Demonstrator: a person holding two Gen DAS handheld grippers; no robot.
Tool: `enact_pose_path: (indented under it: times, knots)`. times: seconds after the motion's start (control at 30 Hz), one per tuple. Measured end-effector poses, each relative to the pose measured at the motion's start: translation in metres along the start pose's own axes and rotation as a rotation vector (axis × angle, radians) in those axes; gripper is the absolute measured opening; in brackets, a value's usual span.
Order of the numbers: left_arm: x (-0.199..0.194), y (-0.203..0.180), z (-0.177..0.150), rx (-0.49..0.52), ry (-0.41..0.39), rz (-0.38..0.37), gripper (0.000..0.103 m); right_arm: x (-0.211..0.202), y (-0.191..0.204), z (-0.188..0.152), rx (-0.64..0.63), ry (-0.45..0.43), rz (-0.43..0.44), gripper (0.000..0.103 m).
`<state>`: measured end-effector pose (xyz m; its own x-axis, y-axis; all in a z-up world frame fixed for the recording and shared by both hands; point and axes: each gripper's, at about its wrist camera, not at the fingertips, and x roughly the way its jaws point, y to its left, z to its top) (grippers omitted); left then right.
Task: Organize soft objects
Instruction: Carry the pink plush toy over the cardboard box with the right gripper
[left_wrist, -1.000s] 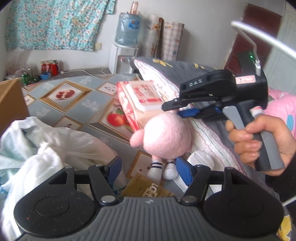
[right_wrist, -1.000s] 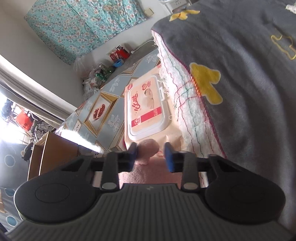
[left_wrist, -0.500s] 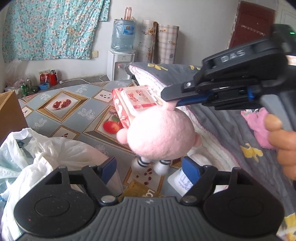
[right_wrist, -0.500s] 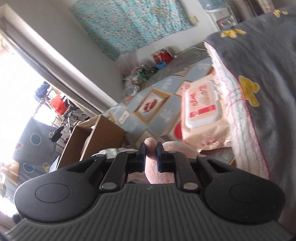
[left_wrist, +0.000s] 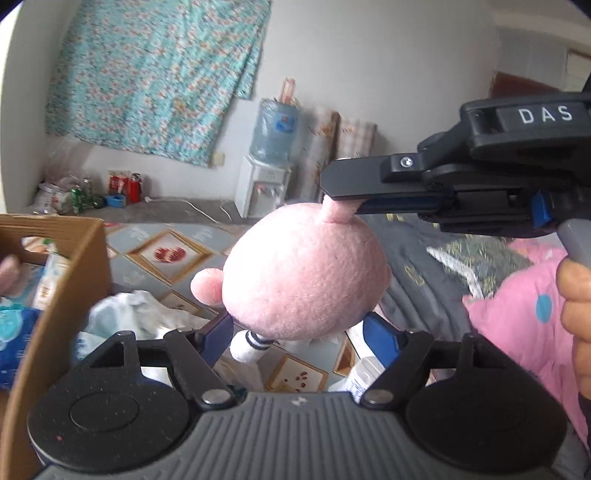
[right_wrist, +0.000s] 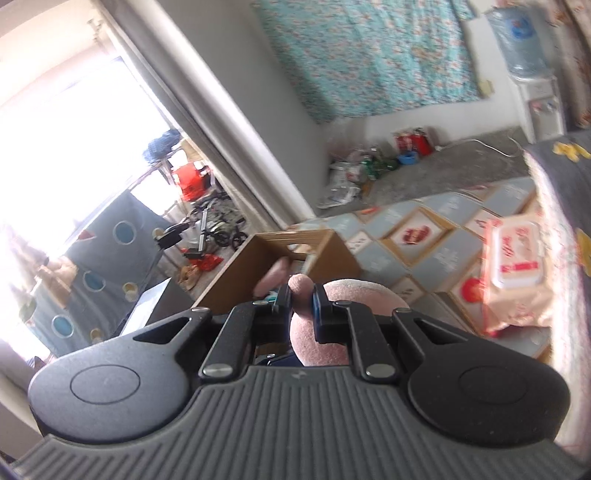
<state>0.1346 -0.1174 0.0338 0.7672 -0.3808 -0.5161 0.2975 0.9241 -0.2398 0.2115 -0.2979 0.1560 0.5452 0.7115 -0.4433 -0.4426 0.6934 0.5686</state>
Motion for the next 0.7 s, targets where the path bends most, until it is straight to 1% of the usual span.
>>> enact_pose_path:
  times: [0.17, 0.3, 0.43, 0.53, 0.63, 0.7]
  knots:
    - [-0.049, 0.03, 0.006, -0.062, -0.083, 0.083, 0.078, 0.028, 0.058, 0.016, -0.067, 0.045, 0.102, 0.01]
    - [-0.081, 0.063, 0.008, -0.122, -0.138, 0.169, 0.078, 0.071, 0.103, 0.031, -0.102, 0.109, 0.164, 0.01]
    - [-0.104, 0.104, 0.008, -0.197, -0.178, 0.269, 0.078, 0.131, 0.144, 0.045, -0.113, 0.212, 0.217, 0.01]
    - [-0.116, 0.136, 0.006, -0.254, -0.193, 0.341, 0.078, 0.187, 0.175, 0.053, -0.143, 0.284, 0.24, 0.01]
    - [-0.125, 0.169, 0.002, -0.305, -0.189, 0.394, 0.079, 0.243, 0.199, 0.054, -0.192, 0.347, 0.265, 0.01]
    - [-0.127, 0.189, 0.0, -0.333, -0.183, 0.425, 0.079, 0.283, 0.208, 0.054, -0.218, 0.396, 0.278, 0.01]
